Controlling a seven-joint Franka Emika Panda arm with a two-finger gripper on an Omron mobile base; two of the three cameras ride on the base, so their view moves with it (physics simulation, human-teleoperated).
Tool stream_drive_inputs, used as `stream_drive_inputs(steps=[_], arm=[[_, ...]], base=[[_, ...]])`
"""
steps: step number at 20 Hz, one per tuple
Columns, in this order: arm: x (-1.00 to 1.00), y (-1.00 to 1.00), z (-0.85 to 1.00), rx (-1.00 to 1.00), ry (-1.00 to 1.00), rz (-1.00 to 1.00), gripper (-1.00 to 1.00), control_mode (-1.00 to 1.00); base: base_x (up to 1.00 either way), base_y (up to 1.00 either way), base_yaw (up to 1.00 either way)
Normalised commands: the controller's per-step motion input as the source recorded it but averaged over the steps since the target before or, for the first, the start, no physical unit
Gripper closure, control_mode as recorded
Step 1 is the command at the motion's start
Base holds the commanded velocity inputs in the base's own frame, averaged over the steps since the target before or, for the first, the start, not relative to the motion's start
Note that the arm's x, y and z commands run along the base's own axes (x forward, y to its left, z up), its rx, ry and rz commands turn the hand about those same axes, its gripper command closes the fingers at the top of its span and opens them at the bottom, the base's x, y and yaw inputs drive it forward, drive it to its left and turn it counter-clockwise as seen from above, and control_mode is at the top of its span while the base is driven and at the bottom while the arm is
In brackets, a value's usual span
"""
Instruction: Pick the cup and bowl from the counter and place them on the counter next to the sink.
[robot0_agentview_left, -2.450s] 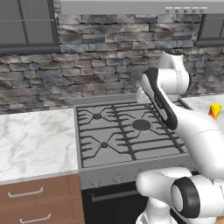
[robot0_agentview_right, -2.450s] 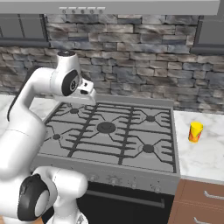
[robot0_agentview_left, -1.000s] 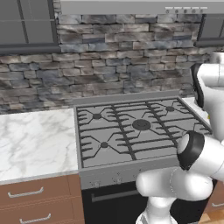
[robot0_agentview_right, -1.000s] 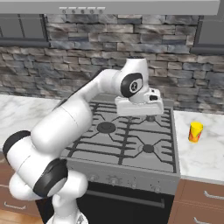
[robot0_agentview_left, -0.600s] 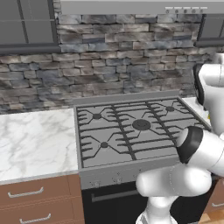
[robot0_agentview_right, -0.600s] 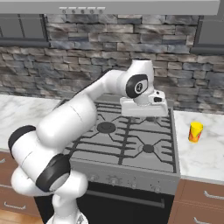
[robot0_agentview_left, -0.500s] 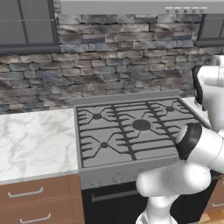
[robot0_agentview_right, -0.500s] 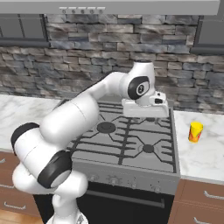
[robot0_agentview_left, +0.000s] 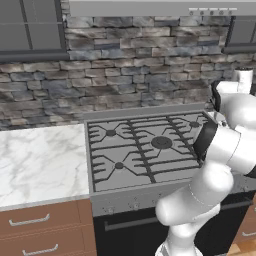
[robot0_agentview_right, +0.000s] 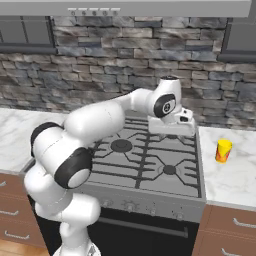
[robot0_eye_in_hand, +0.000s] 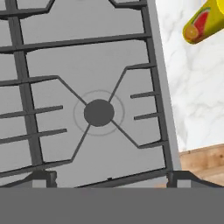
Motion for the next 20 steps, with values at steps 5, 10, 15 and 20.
stream_drive_inputs(steps=[5, 10, 15, 20], arm=[[0.29, -0.49, -0.02, 0.08, -0.13, -0.12, -1.0, -1.0], [0.0, -0.48, 0.0, 0.08, -0.18, -0.04, -1.0, -1.0], [0.0, -0.16, 0.0, 0.0, -0.04, 0.01, -1.0, -1.0], [0.15, -0.25, 0.0, -0.01, -0.02, 0.07, -1.0, -1.0]], base=[[0.0, 0.0, 0.0], [0.0, 0.0, 0.0], [0.0, 0.0, 0.0], [0.0, 0.0, 0.0]])
